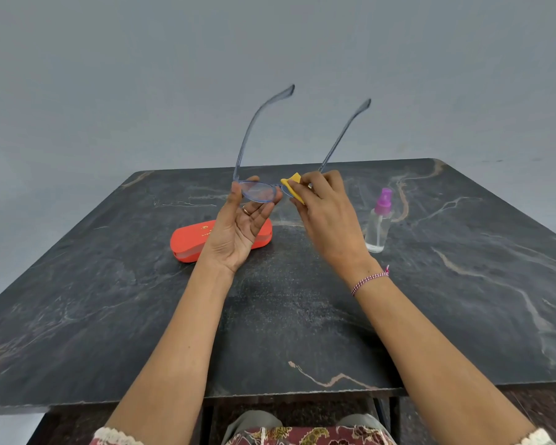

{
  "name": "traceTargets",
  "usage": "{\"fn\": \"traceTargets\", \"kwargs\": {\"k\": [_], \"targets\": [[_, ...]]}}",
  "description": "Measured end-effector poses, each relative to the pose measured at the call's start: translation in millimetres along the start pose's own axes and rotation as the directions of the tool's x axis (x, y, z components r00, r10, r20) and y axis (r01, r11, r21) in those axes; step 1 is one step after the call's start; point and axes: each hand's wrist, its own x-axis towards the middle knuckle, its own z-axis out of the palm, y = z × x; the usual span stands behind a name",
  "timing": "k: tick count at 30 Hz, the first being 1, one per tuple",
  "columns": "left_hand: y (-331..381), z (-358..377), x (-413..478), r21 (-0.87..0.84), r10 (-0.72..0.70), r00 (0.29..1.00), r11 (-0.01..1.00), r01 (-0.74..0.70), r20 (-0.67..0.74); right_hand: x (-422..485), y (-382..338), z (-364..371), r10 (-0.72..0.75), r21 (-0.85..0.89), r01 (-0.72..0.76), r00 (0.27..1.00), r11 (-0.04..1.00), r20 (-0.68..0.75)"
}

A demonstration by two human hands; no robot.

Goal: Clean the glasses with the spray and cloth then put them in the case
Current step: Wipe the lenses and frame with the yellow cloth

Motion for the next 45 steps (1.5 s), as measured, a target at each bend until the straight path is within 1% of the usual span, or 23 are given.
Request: {"fn": "traceTargets", "kwargs": {"k": [3, 8, 13, 16, 20, 24, 30, 33, 37, 40, 42, 45], "targets": [[-0.8, 3.1, -1.4, -0.018, -0.019, 1.000, 1.000, 0.018, -0.009, 0.1, 3.2, 0.2, -0.005, -0.008, 0.005, 1.000, 1.000, -0.020], [-2.7, 4.5, -1.1, 0.019, -0.046, 0.999, 0.999, 0.046, 0.018, -0.6, 4.0, -1.5, 0.052, 0.020, -0.051, 0.998, 0.999, -0.043], [-9.0, 5.0, 2.5, 0.113, -0.041, 0.997, 0.992, 0.048, -0.070, -0.8, -1.6, -1.1, 0.115, 0.111, -0.109, 0.992, 0.988, -0.049], [-16.0, 5.0, 4.9, 0.143, -0.082, 0.995, 0.986, 0.089, -0.058, -2.2, -6.2, -0.7, 0.103, 0.132, -0.096, 0.994, 0.987, -0.040], [-18.4, 2.6, 5.9, 0.124, -0.112, 0.994, 0.986, 0.112, -0.015, -0.9, -12.7, -0.6, 0.088, 0.159, -0.077, 0.994, 0.984, -0.060], [-20.5, 2.9, 7.0, 0.115, -0.105, 0.995, 0.988, 0.104, 0.003, -1.6, -13.1, -1.0, 0.138, 0.183, -0.126, 0.989, 0.975, -0.050], [-22.5, 1.7, 9.4, 0.116, -0.116, 0.993, 0.986, 0.117, -0.014, -3.9, -17.6, 1.7, 0.159, 0.218, -0.149, 0.987, 0.965, -0.030], [-21.8, -0.1, 9.9, 0.121, -0.118, 0.993, 0.985, 0.120, -0.020, -4.2, -21.4, 2.5, 0.177, 0.270, -0.164, 0.984, 0.949, -0.026], [-19.2, 0.3, 8.9, 0.067, -0.086, 0.996, 0.994, 0.087, -0.018, -3.5, -21.9, 0.5, 0.207, 0.394, -0.196, 0.978, 0.898, 0.015], [-15.4, 1.7, 7.3, 0.046, -0.047, 0.999, 0.998, 0.047, -0.009, -0.2, -18.4, -4.9, 0.264, 0.532, -0.281, 0.958, 0.798, 0.111], [-14.3, 1.6, 7.1, 0.068, -0.037, 0.999, 0.997, 0.037, -0.010, 3.1, -14.3, -7.7, 0.344, 0.581, -0.356, 0.929, 0.732, 0.135], [-15.4, 1.2, 7.5, 0.116, -0.054, 0.999, 0.992, 0.054, 0.001, 5.4, -9.6, -11.5, 0.490, 0.606, -0.449, 0.865, 0.657, 0.109]]}}
